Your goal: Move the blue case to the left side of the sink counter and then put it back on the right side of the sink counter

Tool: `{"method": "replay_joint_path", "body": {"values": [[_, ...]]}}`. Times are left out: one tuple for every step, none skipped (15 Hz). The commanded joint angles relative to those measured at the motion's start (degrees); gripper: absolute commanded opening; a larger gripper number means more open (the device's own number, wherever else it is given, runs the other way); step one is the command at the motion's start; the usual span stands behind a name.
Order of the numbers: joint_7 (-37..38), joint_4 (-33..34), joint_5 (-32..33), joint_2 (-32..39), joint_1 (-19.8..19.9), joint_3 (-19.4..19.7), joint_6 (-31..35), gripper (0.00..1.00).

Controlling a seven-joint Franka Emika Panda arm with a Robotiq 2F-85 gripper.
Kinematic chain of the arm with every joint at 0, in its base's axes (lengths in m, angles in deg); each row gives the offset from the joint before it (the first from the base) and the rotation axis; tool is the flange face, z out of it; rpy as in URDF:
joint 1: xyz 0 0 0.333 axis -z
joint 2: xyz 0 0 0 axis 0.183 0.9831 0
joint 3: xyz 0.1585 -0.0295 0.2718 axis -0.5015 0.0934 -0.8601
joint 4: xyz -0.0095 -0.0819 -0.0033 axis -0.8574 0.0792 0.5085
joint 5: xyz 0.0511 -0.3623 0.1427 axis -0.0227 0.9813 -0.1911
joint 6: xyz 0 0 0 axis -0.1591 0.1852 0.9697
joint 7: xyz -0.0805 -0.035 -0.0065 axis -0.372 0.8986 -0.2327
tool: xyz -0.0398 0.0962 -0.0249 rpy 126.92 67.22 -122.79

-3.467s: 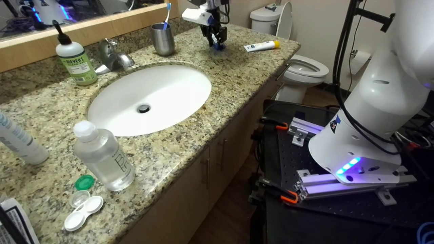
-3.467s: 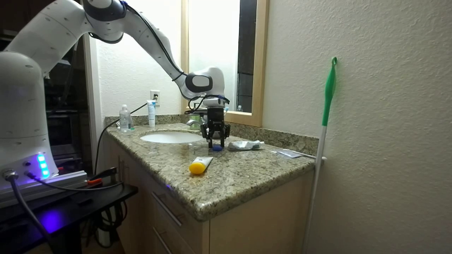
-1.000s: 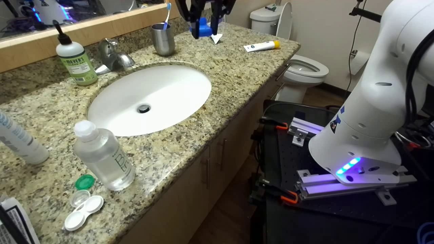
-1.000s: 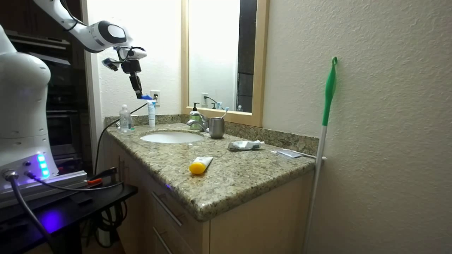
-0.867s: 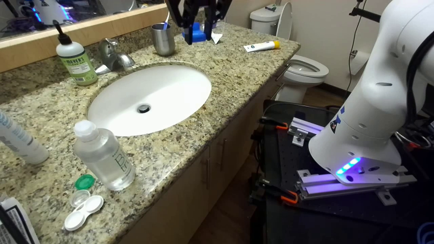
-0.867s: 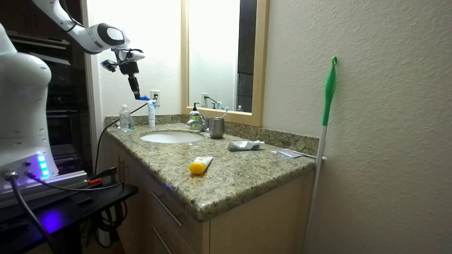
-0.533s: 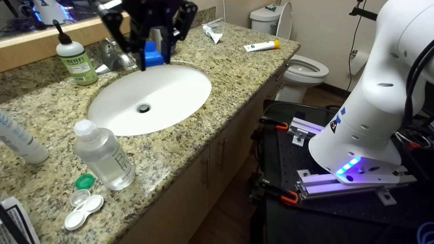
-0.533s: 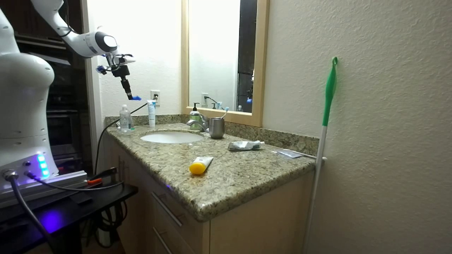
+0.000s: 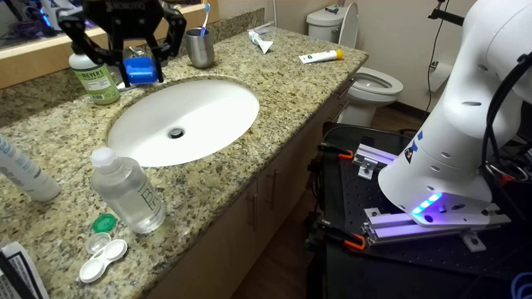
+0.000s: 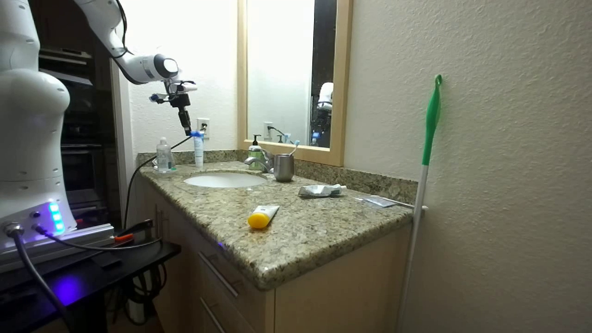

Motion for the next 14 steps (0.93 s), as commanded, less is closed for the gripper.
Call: {"method": "replay_joint_path", "body": {"values": [[0.1, 0.5, 0.1, 0.4, -1.6, 1.7, -0.3, 0.45], [0.4, 1.2, 0.7, 1.7, -1.6, 1.6, -0.4, 0.20], [0.4, 2.7, -0.2, 3.8, -1.9, 1.7, -0.6, 0.20], [4.0, 4.3, 3.7, 6.6, -1.6, 1.4, 2.3, 0.20], [4.1, 6.7, 2.5, 9.0, -2.3, 1.6, 1.8, 0.20], [7.0, 8.5, 4.6, 11.0, -2.6, 1.6, 2.9, 0.20], [8.8, 10.8, 5.3, 13.2, -3.3, 2.0, 3.7, 0.20], [10.0, 13.1, 5.6, 15.2, -4.3, 2.5, 3.9, 0.20], [11.0, 15.3, 6.0, 17.1, -5.2, 3.1, 4.5, 0.20], [12.7, 17.7, 6.3, 19.0, -6.2, 4.1, 4.6, 0.20], [14.4, 19.9, 6.6, 20.7, -7.0, 5.3, 4.7, 0.20], [15.7, 22.2, 6.0, 22.4, -7.7, 6.5, 4.2, 0.20], [17.1, 24.2, 5.5, 24.0, -8.2, 7.7, 3.9, 0.20], [18.5, 26.2, 5.6, 25.5, -8.8, 9.0, 3.4, 0.20]]}}
